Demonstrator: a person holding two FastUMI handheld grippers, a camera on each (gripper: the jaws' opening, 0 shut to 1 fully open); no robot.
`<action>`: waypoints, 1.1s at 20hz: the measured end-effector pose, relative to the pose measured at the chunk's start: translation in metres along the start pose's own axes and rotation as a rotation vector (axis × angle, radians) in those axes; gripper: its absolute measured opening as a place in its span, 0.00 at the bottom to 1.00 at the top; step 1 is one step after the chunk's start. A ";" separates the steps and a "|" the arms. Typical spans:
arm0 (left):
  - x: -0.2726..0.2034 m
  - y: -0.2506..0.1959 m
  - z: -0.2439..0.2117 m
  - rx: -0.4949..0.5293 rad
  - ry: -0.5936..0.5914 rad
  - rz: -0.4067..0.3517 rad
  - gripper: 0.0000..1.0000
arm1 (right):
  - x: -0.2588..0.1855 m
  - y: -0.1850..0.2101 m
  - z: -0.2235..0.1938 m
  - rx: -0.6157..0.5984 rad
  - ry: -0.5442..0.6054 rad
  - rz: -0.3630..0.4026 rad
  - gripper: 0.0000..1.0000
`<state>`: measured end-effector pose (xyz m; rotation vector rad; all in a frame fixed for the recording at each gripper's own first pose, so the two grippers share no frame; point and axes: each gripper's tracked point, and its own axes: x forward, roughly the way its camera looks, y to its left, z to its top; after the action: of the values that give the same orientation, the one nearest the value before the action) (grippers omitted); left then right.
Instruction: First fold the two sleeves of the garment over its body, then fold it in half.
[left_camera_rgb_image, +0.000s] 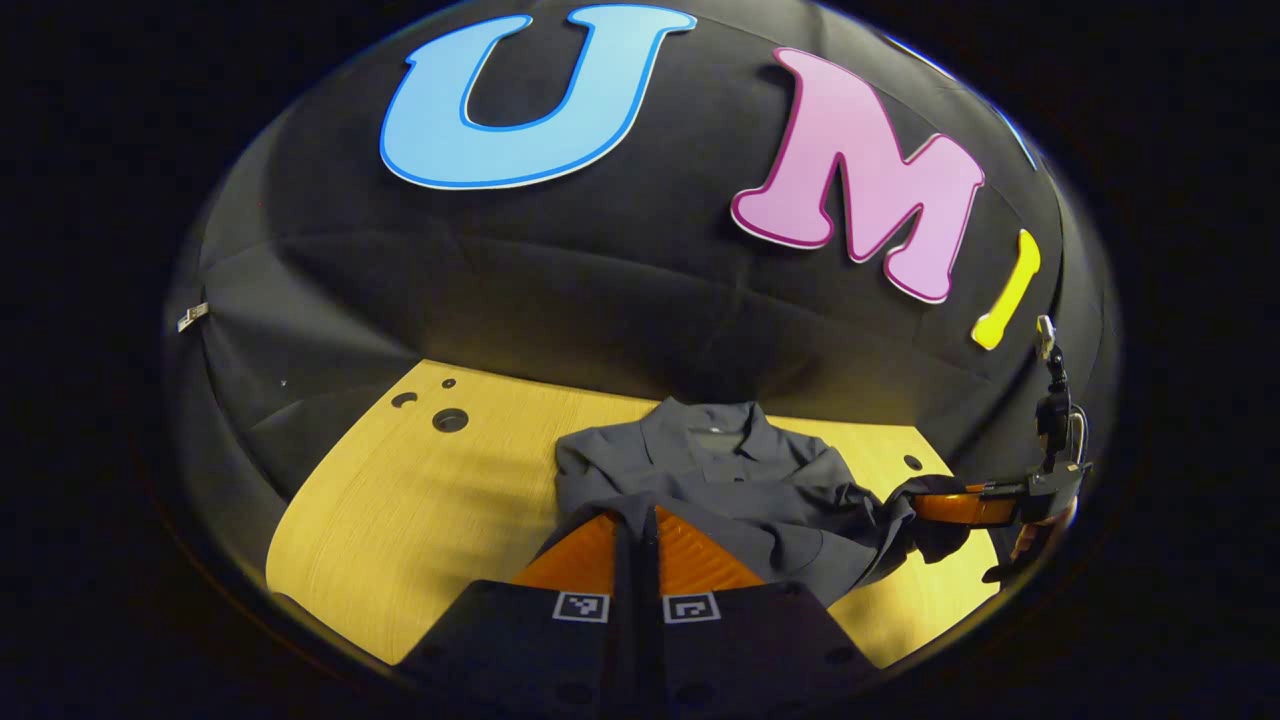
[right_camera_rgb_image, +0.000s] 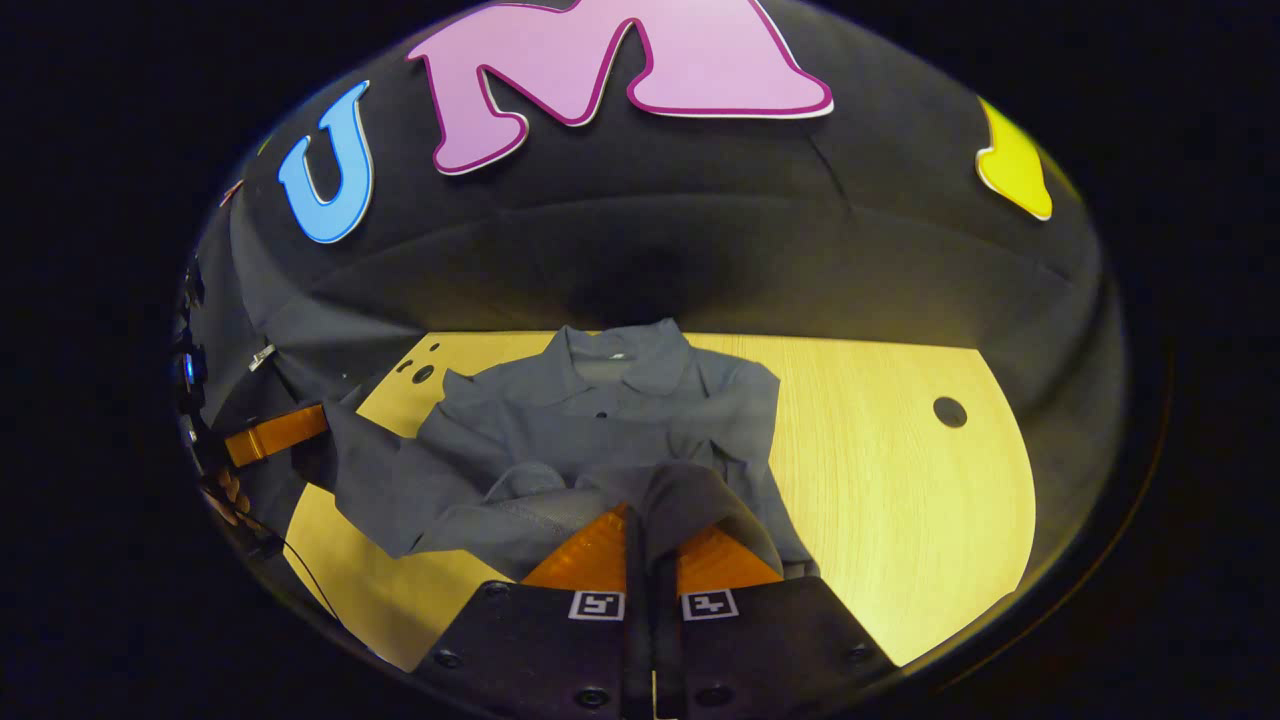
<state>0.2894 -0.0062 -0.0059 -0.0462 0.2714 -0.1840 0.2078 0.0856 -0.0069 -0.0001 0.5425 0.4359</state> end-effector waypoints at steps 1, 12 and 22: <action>0.012 0.002 0.004 -0.006 -0.006 -0.004 0.05 | 0.006 -0.001 0.006 0.001 -0.011 -0.004 0.06; 0.124 0.039 0.010 0.007 -0.016 0.034 0.05 | 0.093 -0.031 0.049 0.001 -0.075 -0.056 0.06; 0.139 0.047 0.002 -0.017 0.010 0.059 0.24 | 0.119 -0.030 0.033 -0.015 -0.028 -0.073 0.29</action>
<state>0.4293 0.0142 -0.0438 -0.0537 0.2837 -0.1231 0.3273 0.1098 -0.0411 -0.0280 0.5095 0.3681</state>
